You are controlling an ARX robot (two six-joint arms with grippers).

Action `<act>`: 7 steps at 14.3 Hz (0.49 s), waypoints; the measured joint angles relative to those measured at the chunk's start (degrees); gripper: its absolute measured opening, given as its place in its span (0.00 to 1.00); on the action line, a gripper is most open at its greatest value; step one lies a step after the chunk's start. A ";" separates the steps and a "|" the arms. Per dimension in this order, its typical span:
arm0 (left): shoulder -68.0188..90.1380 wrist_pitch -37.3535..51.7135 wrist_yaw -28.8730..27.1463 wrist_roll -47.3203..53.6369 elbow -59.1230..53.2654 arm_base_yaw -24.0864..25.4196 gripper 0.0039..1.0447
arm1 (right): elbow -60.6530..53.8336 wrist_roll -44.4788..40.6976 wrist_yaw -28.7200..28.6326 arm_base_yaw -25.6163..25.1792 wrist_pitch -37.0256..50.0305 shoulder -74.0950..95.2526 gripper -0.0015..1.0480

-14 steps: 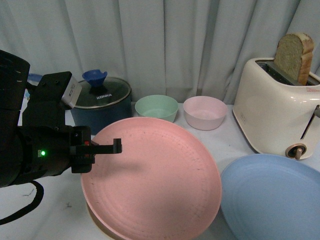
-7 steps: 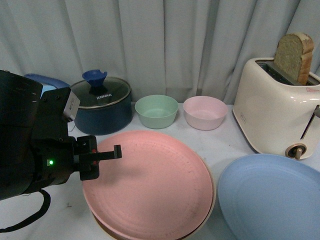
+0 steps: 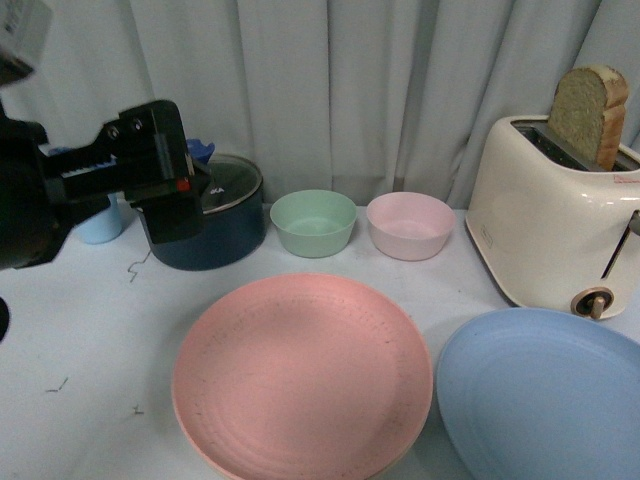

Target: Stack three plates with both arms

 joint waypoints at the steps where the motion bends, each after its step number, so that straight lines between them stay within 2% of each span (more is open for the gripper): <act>1: -4.81 13.00 -8.46 7.02 -6.10 -0.79 0.78 | 0.00 0.00 -0.04 0.00 0.04 0.00 0.94; 2: -9.46 18.19 -10.82 11.17 -10.56 1.29 0.66 | 0.00 0.00 0.02 0.00 0.00 0.00 0.94; 3: -13.18 18.51 -10.58 13.57 -13.66 4.20 0.52 | 0.00 0.00 0.00 0.00 0.02 0.00 0.94; 5: -19.02 15.82 -6.45 15.45 -19.43 7.08 0.22 | 0.00 0.00 0.00 0.00 0.00 0.00 0.94; 7: -21.27 15.41 -5.62 15.52 -20.35 7.98 0.13 | 0.00 0.00 0.00 0.00 0.02 0.00 0.94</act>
